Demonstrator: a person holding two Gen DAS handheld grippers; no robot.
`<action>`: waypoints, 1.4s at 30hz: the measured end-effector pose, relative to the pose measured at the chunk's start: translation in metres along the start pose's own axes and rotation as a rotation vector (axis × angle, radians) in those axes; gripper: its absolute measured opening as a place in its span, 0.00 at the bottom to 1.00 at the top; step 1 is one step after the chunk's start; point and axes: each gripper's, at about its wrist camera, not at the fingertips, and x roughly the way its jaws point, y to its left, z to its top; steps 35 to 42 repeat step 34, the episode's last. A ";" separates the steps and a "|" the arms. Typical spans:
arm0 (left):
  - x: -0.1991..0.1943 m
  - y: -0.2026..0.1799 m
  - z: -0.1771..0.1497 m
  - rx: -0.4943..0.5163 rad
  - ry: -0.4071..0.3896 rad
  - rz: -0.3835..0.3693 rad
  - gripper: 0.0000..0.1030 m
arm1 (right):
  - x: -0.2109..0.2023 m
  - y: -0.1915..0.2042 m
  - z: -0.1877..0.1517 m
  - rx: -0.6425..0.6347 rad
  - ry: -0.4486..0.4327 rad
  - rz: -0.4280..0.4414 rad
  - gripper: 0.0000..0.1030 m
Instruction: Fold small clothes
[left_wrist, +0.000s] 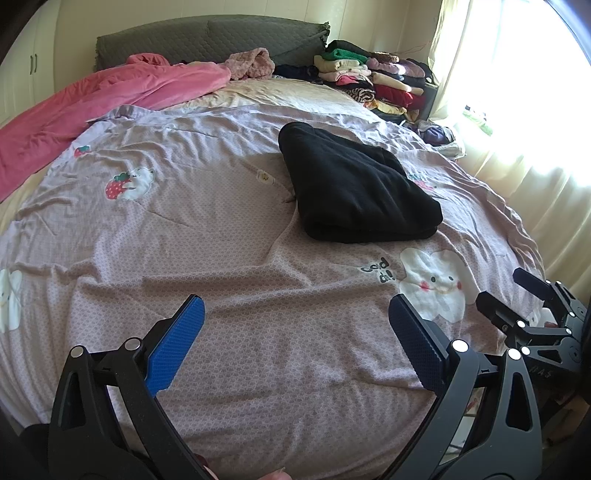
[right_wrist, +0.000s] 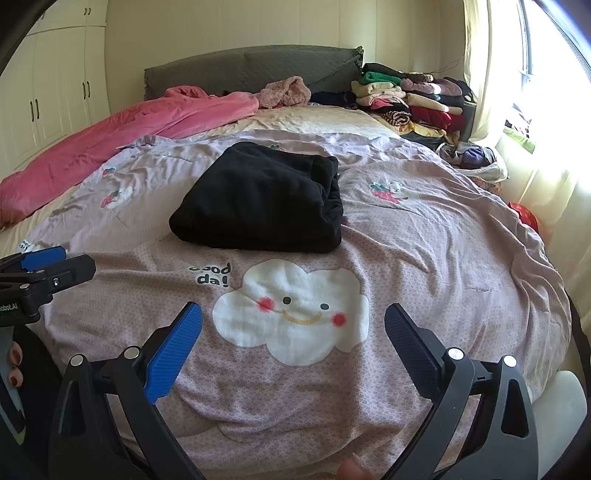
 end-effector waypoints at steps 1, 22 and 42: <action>0.000 0.000 0.000 0.001 0.003 -0.002 0.91 | -0.001 0.000 0.000 0.001 -0.001 -0.001 0.96; -0.007 0.022 0.008 -0.064 -0.010 0.078 0.91 | -0.041 -0.101 -0.024 0.208 -0.015 -0.299 0.96; -0.067 0.265 0.071 -0.384 -0.092 0.507 0.91 | -0.075 -0.372 -0.168 0.815 0.207 -0.784 0.96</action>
